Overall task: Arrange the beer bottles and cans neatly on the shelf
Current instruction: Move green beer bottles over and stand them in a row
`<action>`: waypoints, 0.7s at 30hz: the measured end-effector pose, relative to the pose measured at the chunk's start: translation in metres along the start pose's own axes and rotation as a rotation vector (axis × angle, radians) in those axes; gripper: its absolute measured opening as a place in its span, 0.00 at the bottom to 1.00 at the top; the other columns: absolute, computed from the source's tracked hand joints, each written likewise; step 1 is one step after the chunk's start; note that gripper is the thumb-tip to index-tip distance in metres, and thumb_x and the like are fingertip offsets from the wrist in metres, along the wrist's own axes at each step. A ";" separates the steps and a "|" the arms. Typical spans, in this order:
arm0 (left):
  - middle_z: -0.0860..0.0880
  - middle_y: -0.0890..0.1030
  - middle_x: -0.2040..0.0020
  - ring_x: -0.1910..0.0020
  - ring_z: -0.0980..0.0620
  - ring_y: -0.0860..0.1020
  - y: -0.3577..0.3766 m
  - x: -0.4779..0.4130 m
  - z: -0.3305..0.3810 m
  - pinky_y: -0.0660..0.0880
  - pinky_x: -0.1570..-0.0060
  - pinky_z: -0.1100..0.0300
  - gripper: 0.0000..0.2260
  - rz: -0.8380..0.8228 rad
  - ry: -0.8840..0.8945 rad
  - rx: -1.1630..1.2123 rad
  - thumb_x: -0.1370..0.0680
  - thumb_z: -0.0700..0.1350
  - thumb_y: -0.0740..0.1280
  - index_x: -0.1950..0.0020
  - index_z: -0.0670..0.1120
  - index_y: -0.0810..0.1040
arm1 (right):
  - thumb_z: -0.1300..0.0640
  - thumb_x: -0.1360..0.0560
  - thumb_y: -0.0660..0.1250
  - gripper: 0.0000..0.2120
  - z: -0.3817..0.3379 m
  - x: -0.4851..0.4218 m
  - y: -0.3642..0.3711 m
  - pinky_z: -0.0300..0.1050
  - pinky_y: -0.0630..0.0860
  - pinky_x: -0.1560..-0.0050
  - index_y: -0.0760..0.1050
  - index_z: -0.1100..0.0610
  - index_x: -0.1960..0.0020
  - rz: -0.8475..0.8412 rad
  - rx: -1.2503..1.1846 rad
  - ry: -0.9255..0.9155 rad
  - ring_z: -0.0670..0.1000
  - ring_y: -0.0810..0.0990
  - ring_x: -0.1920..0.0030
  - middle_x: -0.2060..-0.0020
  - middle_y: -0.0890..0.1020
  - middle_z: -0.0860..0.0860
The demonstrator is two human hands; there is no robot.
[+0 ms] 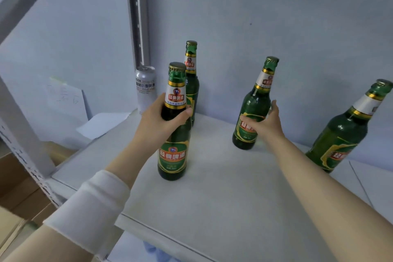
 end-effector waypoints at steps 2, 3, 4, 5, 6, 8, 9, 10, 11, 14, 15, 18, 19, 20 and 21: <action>0.65 0.75 0.57 0.58 0.68 0.73 -0.001 0.000 0.001 0.68 0.61 0.73 0.10 0.027 0.018 0.005 0.27 0.50 0.69 0.50 0.57 0.70 | 0.58 0.38 0.78 0.50 0.002 -0.002 0.005 0.61 0.66 0.32 0.50 0.52 0.26 -0.014 -0.024 -0.031 0.57 0.66 0.30 0.29 0.66 0.52; 0.65 0.75 0.57 0.58 0.68 0.74 -0.001 0.001 0.002 0.68 0.62 0.74 0.10 0.042 0.028 0.008 0.27 0.50 0.69 0.51 0.58 0.70 | 0.59 0.39 0.78 0.48 0.003 -0.002 0.006 0.60 0.67 0.33 0.53 0.53 0.27 -0.002 -0.020 -0.034 0.57 0.68 0.31 0.31 0.68 0.52; 0.65 0.76 0.57 0.58 0.68 0.74 -0.001 0.002 0.004 0.68 0.61 0.74 0.10 0.052 0.040 0.014 0.27 0.49 0.69 0.51 0.58 0.70 | 0.59 0.39 0.78 0.46 0.004 -0.001 0.005 0.59 0.68 0.34 0.56 0.54 0.28 0.018 -0.013 -0.035 0.57 0.69 0.32 0.32 0.69 0.52; 0.64 0.76 0.57 0.57 0.68 0.75 -0.001 0.003 0.005 0.69 0.60 0.74 0.10 0.059 0.052 0.025 0.27 0.49 0.69 0.50 0.57 0.71 | 0.59 0.39 0.78 0.44 0.003 0.000 0.003 0.57 0.69 0.34 0.59 0.55 0.29 0.042 -0.006 -0.036 0.57 0.70 0.33 0.33 0.71 0.53; 0.64 0.77 0.56 0.56 0.67 0.75 -0.001 0.004 0.006 0.69 0.60 0.73 0.10 0.067 0.063 0.038 0.28 0.49 0.69 0.49 0.56 0.72 | 0.59 0.39 0.78 0.42 0.002 0.003 0.001 0.57 0.70 0.36 0.61 0.55 0.31 0.062 -0.007 -0.034 0.57 0.71 0.34 0.34 0.72 0.53; 0.64 0.77 0.56 0.56 0.68 0.75 -0.002 0.008 0.010 0.70 0.59 0.73 0.10 0.082 0.079 0.065 0.28 0.49 0.70 0.51 0.57 0.72 | 0.60 0.39 0.78 0.39 0.001 0.015 -0.006 0.54 0.73 0.39 0.64 0.56 0.33 0.087 -0.041 -0.029 0.55 0.73 0.37 0.37 0.74 0.53; 0.64 0.77 0.56 0.56 0.68 0.75 -0.002 0.010 0.015 0.70 0.58 0.73 0.10 0.086 0.091 0.083 0.28 0.49 0.70 0.53 0.59 0.72 | 0.61 0.39 0.78 0.38 0.000 0.025 -0.011 0.53 0.74 0.41 0.64 0.55 0.34 0.099 -0.073 -0.024 0.54 0.74 0.39 0.38 0.75 0.52; 0.63 0.77 0.56 0.55 0.67 0.75 -0.002 0.011 0.021 0.71 0.57 0.71 0.10 0.084 0.103 0.106 0.28 0.48 0.70 0.54 0.60 0.71 | 0.62 0.39 0.77 0.37 0.001 0.036 -0.016 0.51 0.74 0.43 0.64 0.55 0.34 0.115 -0.115 -0.016 0.52 0.75 0.41 0.39 0.75 0.51; 0.61 0.78 0.55 0.54 0.65 0.76 0.000 0.013 0.028 0.72 0.57 0.70 0.10 0.076 0.112 0.135 0.28 0.48 0.70 0.54 0.60 0.71 | 0.64 0.38 0.77 0.37 0.000 0.049 -0.023 0.49 0.75 0.46 0.64 0.55 0.34 0.131 -0.168 -0.012 0.49 0.76 0.44 0.41 0.75 0.50; 0.54 0.82 0.53 0.51 0.57 0.80 0.008 0.017 0.052 0.75 0.54 0.64 0.09 0.033 0.151 0.226 0.30 0.51 0.70 0.53 0.57 0.74 | 0.66 0.36 0.74 0.33 0.000 0.090 -0.047 0.43 0.81 0.60 0.65 0.54 0.35 0.184 -0.326 -0.008 0.45 0.78 0.52 0.47 0.76 0.49; 0.52 0.82 0.52 0.51 0.56 0.80 0.013 0.020 0.061 0.76 0.53 0.63 0.10 0.014 0.174 0.253 0.32 0.54 0.70 0.53 0.56 0.74 | 0.65 0.35 0.74 0.31 0.000 0.103 -0.057 0.42 0.81 0.62 0.66 0.54 0.36 0.203 -0.352 -0.001 0.46 0.78 0.51 0.47 0.77 0.49; 0.49 0.83 0.53 0.52 0.55 0.81 0.035 0.037 0.092 0.78 0.52 0.61 0.15 -0.062 0.264 0.284 0.35 0.57 0.67 0.53 0.51 0.76 | 0.65 0.36 0.74 0.28 0.006 0.142 -0.093 0.43 0.82 0.62 0.68 0.51 0.40 0.256 -0.365 -0.004 0.49 0.80 0.49 0.49 0.80 0.48; 0.48 0.83 0.53 0.53 0.54 0.81 0.044 0.044 0.102 0.79 0.53 0.61 0.16 -0.088 0.294 0.292 0.35 0.56 0.67 0.52 0.49 0.76 | 0.65 0.36 0.74 0.28 0.007 0.156 -0.107 0.42 0.81 0.63 0.69 0.51 0.41 0.280 -0.364 -0.016 0.48 0.81 0.49 0.50 0.80 0.47; 0.48 0.83 0.54 0.53 0.55 0.81 0.054 0.053 0.113 0.79 0.53 0.62 0.16 -0.114 0.321 0.305 0.34 0.56 0.67 0.52 0.48 0.76 | 0.65 0.37 0.75 0.29 0.009 0.169 -0.121 0.40 0.81 0.63 0.69 0.51 0.40 0.308 -0.356 -0.026 0.47 0.81 0.50 0.50 0.81 0.46; 0.49 0.83 0.54 0.54 0.56 0.81 0.066 0.062 0.125 0.78 0.54 0.63 0.16 -0.145 0.348 0.319 0.33 0.55 0.67 0.51 0.47 0.77 | 0.64 0.39 0.77 0.31 0.011 0.183 -0.136 0.40 0.81 0.63 0.70 0.51 0.40 0.333 -0.345 -0.040 0.46 0.82 0.50 0.50 0.81 0.46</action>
Point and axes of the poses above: each hand's wrist, its own x-axis away from the middle knuckle, its own y-axis out of the palm, z = x × y, the point moved 8 cm from there along -x, towards the middle knuckle
